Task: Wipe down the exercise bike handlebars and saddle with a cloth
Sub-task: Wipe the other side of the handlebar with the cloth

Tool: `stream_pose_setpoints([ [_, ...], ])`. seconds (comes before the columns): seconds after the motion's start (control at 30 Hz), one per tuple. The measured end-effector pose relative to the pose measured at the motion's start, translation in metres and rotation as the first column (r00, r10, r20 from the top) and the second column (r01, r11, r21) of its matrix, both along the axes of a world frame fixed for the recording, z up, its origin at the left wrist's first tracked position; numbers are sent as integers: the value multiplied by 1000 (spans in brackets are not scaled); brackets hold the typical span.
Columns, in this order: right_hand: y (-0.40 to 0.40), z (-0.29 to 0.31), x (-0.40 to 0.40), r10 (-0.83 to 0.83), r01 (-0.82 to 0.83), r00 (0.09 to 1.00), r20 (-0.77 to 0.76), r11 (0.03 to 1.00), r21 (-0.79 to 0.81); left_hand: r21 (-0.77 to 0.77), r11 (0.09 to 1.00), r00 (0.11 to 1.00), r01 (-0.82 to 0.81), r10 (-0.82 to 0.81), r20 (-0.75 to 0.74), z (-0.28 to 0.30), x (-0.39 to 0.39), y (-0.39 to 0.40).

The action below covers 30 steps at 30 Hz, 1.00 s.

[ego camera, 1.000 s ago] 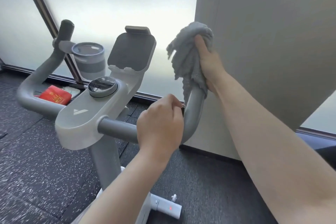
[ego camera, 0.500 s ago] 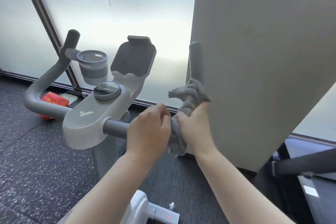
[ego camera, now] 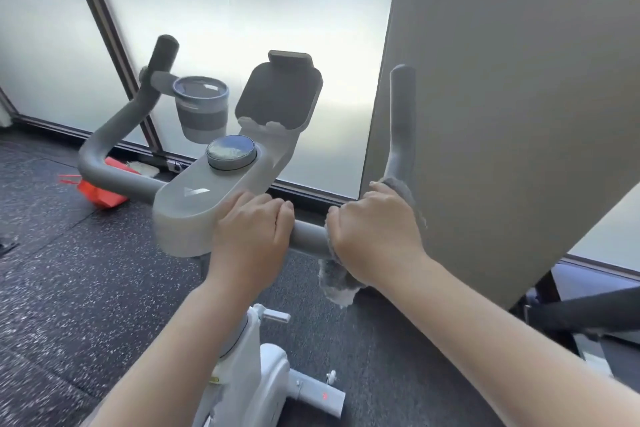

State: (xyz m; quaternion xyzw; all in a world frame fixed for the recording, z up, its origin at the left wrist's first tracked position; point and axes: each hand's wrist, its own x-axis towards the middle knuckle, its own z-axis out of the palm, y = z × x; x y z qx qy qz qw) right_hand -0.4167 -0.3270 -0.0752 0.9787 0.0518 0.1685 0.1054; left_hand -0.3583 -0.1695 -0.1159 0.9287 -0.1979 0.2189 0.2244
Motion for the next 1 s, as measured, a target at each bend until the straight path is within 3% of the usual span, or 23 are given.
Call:
stream_pose_setpoints([
  [0.1,10,-12,-6,4,-21,995,101,986,165,-5,998,996,68,-68,-49,0,-1,2],
  [0.2,-4,-3,-16,126,-117,992,-17,956,270,-15,975,975,222,-222,-22,1,-1,22],
  [0.3,-38,19,-17,266,-258,964,-7,941,218,6,959,959,282,-282,7,1,-1,39],
  [0.37,-59,33,-14,183,-194,981,67,951,240,-17,961,961,276,-276,7,-2,-1,39],
  [0.47,-64,33,-17,24,-103,982,187,898,427,-102,966,971,240,-237,41,-7,-5,31],
  [0.53,-60,21,-15,124,-221,951,284,912,344,-153,965,976,215,-205,77,-11,-8,26],
  [0.63,-60,-2,-5,366,-401,915,168,868,293,-213,962,981,171,-145,132,-13,-11,17],
  [0.7,-64,-7,1,373,-403,915,155,868,289,-240,960,982,145,-110,154,-14,-12,12],
  [0.87,-51,-10,3,358,-370,914,193,928,32,-258,961,983,95,-50,174,-18,-11,6],
  [1.0,-29,-15,-1,305,-317,932,197,948,30,-272,959,982,85,-35,184,-18,-11,5],
])
